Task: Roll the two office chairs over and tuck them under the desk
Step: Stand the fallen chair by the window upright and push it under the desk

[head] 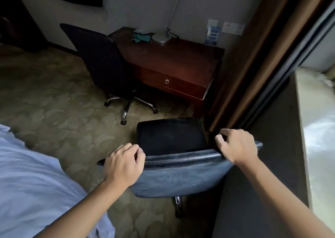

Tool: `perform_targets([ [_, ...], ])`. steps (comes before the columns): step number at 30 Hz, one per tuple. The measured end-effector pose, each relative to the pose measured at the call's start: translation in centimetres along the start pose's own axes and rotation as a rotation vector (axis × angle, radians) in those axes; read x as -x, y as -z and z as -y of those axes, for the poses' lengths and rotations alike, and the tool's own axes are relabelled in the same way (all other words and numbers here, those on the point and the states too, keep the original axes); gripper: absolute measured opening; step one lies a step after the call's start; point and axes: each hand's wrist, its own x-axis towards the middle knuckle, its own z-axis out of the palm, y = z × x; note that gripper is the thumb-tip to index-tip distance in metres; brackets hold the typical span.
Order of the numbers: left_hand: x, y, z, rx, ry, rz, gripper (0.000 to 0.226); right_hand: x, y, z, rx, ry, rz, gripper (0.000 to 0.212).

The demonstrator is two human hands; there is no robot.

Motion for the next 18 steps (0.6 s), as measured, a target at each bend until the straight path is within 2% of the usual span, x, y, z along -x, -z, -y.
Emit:
perform_targets([
  [6,-6.7,-0.9,0.8,0.018,-0.010,-0.050,0.041,-5.8,-1.3,0.6,-0.033,-0.013,-0.073,0.032],
  [10,-9.0,-0.8,2.7,-0.004,-0.094,-0.063,0.042,-6.7,-2.2,1.9,-0.031,-0.038,-0.147,0.035],
  [18,-13.5,0.5,9.1,-0.017,-0.155,-0.040,0.043,-6.9,-3.7,8.5,-0.077,-0.125,-0.136,0.032],
])
